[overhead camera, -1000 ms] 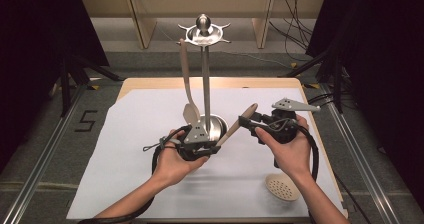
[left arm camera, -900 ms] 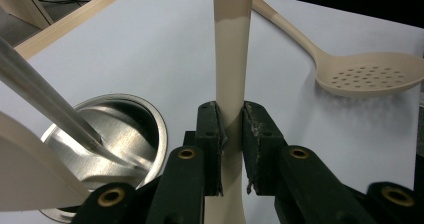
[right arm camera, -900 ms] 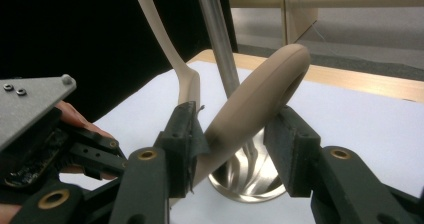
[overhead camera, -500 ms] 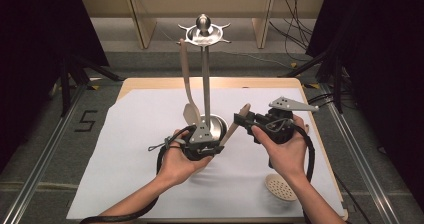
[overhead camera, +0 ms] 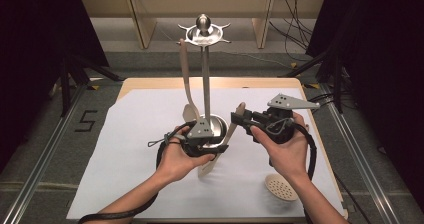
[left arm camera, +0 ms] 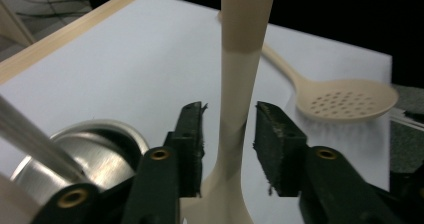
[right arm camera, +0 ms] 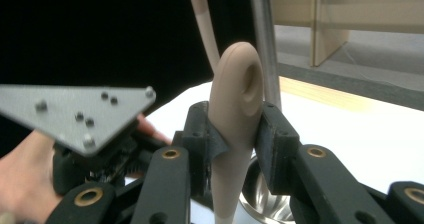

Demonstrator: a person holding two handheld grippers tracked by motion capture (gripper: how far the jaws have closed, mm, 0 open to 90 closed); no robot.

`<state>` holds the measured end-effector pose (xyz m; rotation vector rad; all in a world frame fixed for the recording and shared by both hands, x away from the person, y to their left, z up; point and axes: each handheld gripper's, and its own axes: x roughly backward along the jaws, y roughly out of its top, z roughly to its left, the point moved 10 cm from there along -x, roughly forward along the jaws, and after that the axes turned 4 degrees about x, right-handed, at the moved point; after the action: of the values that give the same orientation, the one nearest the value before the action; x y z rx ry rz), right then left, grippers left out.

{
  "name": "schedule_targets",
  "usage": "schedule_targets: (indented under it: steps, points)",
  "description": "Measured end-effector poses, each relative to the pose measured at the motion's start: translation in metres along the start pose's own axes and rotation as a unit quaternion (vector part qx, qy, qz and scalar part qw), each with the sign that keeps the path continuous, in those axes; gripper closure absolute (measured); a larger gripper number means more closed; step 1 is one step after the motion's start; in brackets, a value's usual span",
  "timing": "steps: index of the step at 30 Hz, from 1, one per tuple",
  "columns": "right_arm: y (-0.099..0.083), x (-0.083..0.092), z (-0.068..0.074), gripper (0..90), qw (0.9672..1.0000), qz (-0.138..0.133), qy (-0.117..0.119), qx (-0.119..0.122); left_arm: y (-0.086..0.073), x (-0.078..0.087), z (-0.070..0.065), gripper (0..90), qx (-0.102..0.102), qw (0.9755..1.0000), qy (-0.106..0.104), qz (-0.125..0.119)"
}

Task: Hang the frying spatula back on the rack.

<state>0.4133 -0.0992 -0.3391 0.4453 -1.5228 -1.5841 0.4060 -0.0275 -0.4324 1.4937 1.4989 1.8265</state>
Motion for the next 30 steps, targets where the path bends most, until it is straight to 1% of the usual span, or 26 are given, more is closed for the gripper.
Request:
schedule_targets:
  steps: [1,2,3,4,6,7,8,10,11,12,14,15,16,18,19,20,21,22,23,24,25,26,27,28,29,30]
  points:
    - [0.0,0.0,0.0,70.1,1.0,0.002,0.002,0.003,0.003,0.002,0.0,59.6,-0.009,0.9999,-0.011,0.0]
    - [-0.001,0.001,0.001,70.1,1.0,0.005,0.003,0.0,0.006,0.004,-0.001,58.1,-0.007,0.9998,-0.02,-0.008]
    - [0.001,0.001,0.001,70.1,0.9999,0.003,0.01,0.013,0.01,0.006,-0.003,56.9,-0.004,0.9994,-0.032,-0.013]
    - [0.001,0.002,0.0,70.1,0.9998,0.004,0.009,0.017,0.012,0.007,-0.005,55.9,-0.001,0.9991,-0.041,-0.013]
    - [0.002,0.002,0.001,70.1,0.9995,0.002,0.019,0.026,0.016,0.009,-0.009,55.2,0.004,0.9979,-0.061,-0.019]
    - [0.0,0.002,0.005,70.1,0.9996,0.008,0.025,0.012,0.018,0.01,-0.009,55.3,0.004,0.9977,-0.065,-0.02]
    - [0.001,0.003,0.006,70.1,0.9994,0.008,0.03,0.013,0.019,0.01,-0.009,55.7,0.004,0.9975,-0.068,-0.019]
    - [0.002,0.002,0.004,70.1,0.9989,0.003,0.033,0.033,0.019,0.009,-0.01,58.2,0.0,0.9974,-0.07,-0.019]
    - [0.001,0.003,0.007,70.2,0.9987,0.007,0.04,0.029,0.02,0.009,-0.01,59.4,0.0,0.9973,-0.071,-0.02]
    - [0.002,0.003,0.007,70.1,0.9985,0.003,0.043,0.033,0.021,0.009,-0.01,62.2,0.001,0.9971,-0.072,-0.024]
    - [0.002,0.003,0.009,70.1,0.9985,0.005,0.047,0.029,0.022,0.009,-0.01,66.3,-0.001,0.9972,-0.07,-0.025]
    - [0.002,0.003,0.009,70.1,0.9982,0.002,0.05,0.033,0.022,0.009,-0.011,69.4,0.012,0.9972,-0.069,-0.026]
    - [0.002,0.003,0.01,70.1,0.9982,0.003,0.051,0.032,0.022,0.009,-0.011,72.1,0.01,0.9972,-0.07,-0.025]
    - [0.002,0.003,0.01,70.1,0.9979,-0.001,0.055,0.034,0.024,0.009,-0.012,74.5,-0.004,0.9967,-0.075,-0.03]
    - [0.002,0.003,0.01,70.1,0.9979,0.001,0.054,0.036,0.023,0.009,-0.011,74.8,-0.005,0.9973,-0.068,-0.028]
    - [0.002,0.003,0.01,70.1,0.9977,-0.001,0.057,0.036,0.023,0.01,-0.012,75.0,0.009,0.9979,-0.058,-0.025]
    - [0.002,0.003,0.01,70.0,0.9974,0.0,0.059,0.041,0.024,0.01,-0.013,75.1,0.005,0.9979,-0.057,-0.03]
    - [0.003,0.003,0.011,69.8,0.9975,-0.002,0.058,0.04,0.024,0.011,-0.012,75.3,0.004,0.9983,-0.051,-0.03]
    - [0.003,0.003,0.01,69.7,0.9973,-0.006,0.056,0.047,0.025,0.011,-0.012,75.3,-0.003,0.9984,-0.046,-0.032]
    - [0.004,0.003,0.01,67.7,0.997,-0.011,0.056,0.053,0.026,0.012,-0.009,75.4,-0.005,0.999,-0.032,-0.031]
    - [0.003,0.005,0.013,62.5,0.9975,-0.003,0.057,0.043,0.027,0.013,-0.008,75.4,0.005,0.9993,-0.022,-0.031]
    - [0.004,0.005,0.012,59.4,0.9969,-0.01,0.053,0.057,0.028,0.013,-0.005,75.5,-0.002,0.9993,-0.018,-0.034]
    - [0.005,0.006,0.011,57.1,0.9962,-0.019,0.051,0.068,0.029,0.014,-0.001,75.5,-0.001,0.9994,-0.005,-0.033]
    - [0.005,0.01,0.012,55.6,0.9962,-0.022,0.044,0.072,0.029,0.015,0.002,75.6,0.002,0.9995,0.006,-0.032]
    - [0.006,0.014,0.013,54.0,0.9965,-0.025,0.042,0.068,0.03,0.015,0.003,75.6,0.006,0.9993,0.007,-0.037]
    - [0.006,0.017,0.012,53.4,0.9961,-0.031,0.04,0.072,0.03,0.016,0.005,75.6,0.007,0.9991,0.013,-0.039]
